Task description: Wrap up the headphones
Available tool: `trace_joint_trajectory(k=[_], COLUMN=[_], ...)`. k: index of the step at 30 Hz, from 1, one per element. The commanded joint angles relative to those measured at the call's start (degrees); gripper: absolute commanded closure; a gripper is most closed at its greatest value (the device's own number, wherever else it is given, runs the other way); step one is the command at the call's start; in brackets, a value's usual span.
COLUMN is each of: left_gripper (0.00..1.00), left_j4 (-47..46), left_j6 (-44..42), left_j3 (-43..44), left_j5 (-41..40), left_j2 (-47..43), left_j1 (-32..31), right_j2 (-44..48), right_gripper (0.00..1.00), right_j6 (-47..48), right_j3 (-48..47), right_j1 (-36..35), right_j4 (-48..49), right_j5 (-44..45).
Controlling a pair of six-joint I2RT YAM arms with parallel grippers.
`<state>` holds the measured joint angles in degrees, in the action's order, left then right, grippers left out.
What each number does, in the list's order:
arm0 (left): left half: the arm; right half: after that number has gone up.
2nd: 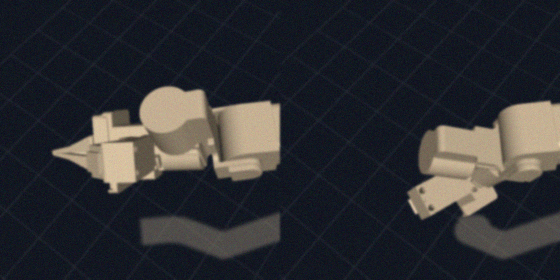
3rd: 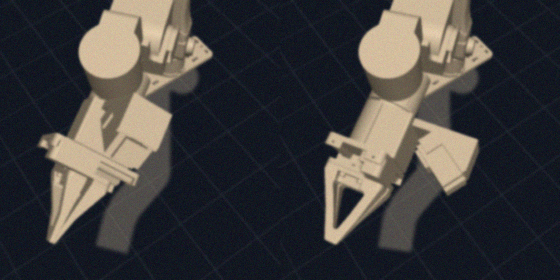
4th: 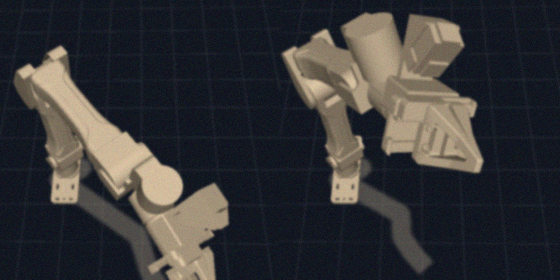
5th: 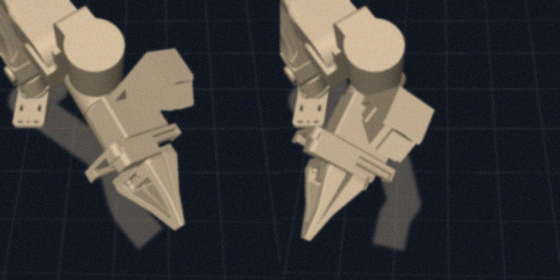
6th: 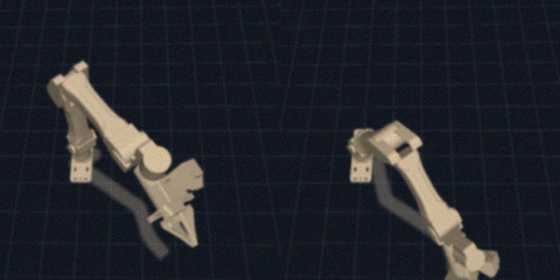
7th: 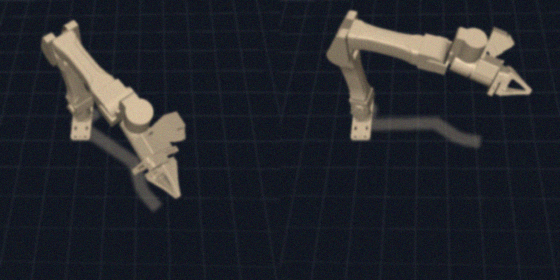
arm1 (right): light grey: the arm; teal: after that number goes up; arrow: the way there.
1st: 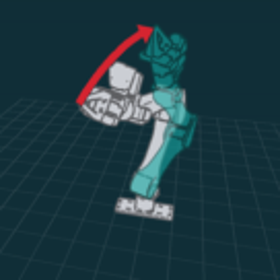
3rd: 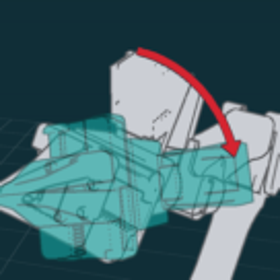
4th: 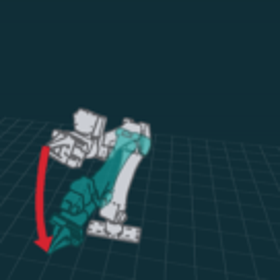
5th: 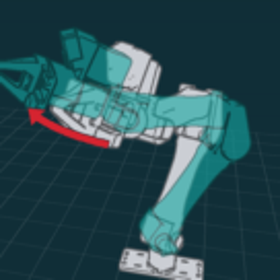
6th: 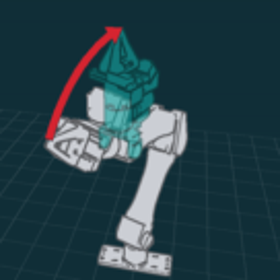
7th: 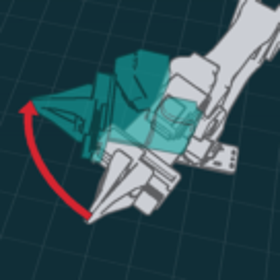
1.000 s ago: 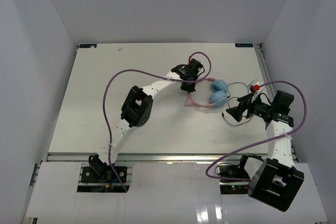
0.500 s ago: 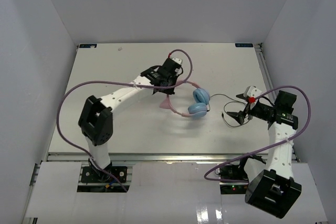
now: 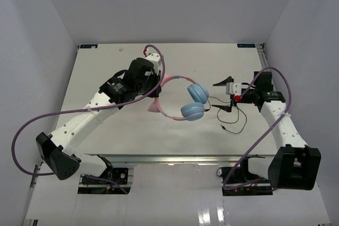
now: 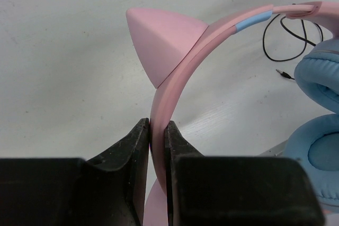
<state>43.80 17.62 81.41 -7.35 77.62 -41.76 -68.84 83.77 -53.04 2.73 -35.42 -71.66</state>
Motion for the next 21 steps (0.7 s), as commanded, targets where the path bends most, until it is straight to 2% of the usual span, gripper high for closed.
trace_joint_trajectory(k=[1, 5, 10, 13, 21], left_gripper=[1.00, 1.00, 1.00, 1.00, 1.00], left_j4=[0.43, 1.73, 0.26, -2.55, -5.07], left_j6=[3.39, 3.89, 6.82, 8.99, 12.61], left_j3=[0.66, 1.43, 4.30, 5.16, 7.95], left_j5=[4.17, 3.71, 5.96, 6.64, 9.51], left_j2=[-5.35, -6.25, -8.24, -9.75, -12.08], left_j1=[-0.08, -0.08, -0.02, 0.01, 0.75], right_j2=[1.56, -2.15, -3.03, -4.01, -4.78], right_gripper=[0.10, 0.06, 0.00, 0.06, 0.13], right_j6=[-16.89, -14.94, -18.96, -22.84, -25.35], right_j3=[2.60, 0.81, 6.73, 8.64, 9.41], right_j1=[-6.82, -9.51, -13.70, -13.89, -13.87], right_j4=[21.52, 15.34, 20.74, 24.14, 24.34], right_j5=[6.24, 4.50, 7.51, 7.24, 5.39])
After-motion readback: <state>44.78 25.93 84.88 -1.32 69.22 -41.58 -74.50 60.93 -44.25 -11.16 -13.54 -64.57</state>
